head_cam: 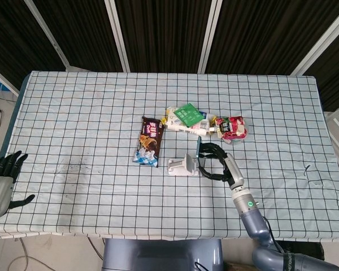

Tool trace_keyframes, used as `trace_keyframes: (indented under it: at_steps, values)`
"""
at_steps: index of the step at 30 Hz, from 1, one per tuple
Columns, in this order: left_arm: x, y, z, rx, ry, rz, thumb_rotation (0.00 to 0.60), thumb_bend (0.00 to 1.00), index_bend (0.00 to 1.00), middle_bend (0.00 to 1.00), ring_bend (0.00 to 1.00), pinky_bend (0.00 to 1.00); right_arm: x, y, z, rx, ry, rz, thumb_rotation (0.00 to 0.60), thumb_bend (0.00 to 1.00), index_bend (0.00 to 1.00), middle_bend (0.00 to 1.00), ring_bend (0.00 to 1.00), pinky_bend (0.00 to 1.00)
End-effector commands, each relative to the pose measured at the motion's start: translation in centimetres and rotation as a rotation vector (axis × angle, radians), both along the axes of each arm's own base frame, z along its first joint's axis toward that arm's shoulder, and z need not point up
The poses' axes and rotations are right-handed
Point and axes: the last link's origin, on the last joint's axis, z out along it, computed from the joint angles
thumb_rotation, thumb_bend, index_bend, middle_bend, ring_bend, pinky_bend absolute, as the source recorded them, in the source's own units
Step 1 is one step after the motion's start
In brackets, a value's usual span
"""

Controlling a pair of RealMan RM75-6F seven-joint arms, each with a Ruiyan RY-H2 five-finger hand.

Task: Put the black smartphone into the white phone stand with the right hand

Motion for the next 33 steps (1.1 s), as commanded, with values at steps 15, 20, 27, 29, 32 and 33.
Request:
trace_keyframes:
  at_steps: [15, 20, 27, 29, 32, 33]
  values:
    - [-0.3, 0.1, -0.3, 0.01, 0.025, 0.028, 0.6, 0.0, 0.0, 0.0, 0.0, 0.0, -0.6, -1.6, -2.0, -0.051, -0.119, 0.06, 0.6, 0.63, 0.76, 0.69, 0.41, 0.26]
    - [-0.3, 0.1, -0.3, 0.012, 0.031, 0.033, 0.6, 0.0, 0.0, 0.0, 0.0, 0.0, -0.4, -1.6, -2.9, -0.045, -0.122, 0.075, 0.6, 0.65, 0.76, 0.69, 0.41, 0.26]
    - [-0.4, 0.1, -0.3, 0.014, 0.038, 0.037, 0.6, 0.0, 0.0, 0.0, 0.0, 0.0, -0.3, -2.0, -4.1, -0.036, -0.131, 0.069, 0.6, 0.7, 0.77, 0.69, 0.41, 0.26]
    - [-0.5, 0.1, -0.4, 0.014, 0.039, 0.04, 0.6, 0.0, 0.0, 0.0, 0.0, 0.0, -0.3, -2.1, -4.4, -0.033, -0.133, 0.069, 0.6, 0.71, 0.77, 0.69, 0.41, 0.26]
    - [-0.5, 0.1, -0.3, 0.015, 0.038, 0.044, 0.6, 0.0, 0.0, 0.0, 0.0, 0.0, -0.5, -2.1, -4.7, -0.031, -0.136, 0.067, 0.6, 0.72, 0.77, 0.69, 0.41, 0.26]
    - [-0.5, 0.1, -0.3, 0.015, 0.038, 0.044, 0.6, 0.0, 0.0, 0.0, 0.0, 0.0, -0.5, -2.1, -4.8, -0.031, -0.136, 0.067, 0.6, 0.72, 0.77, 0.69, 0.41, 0.26]
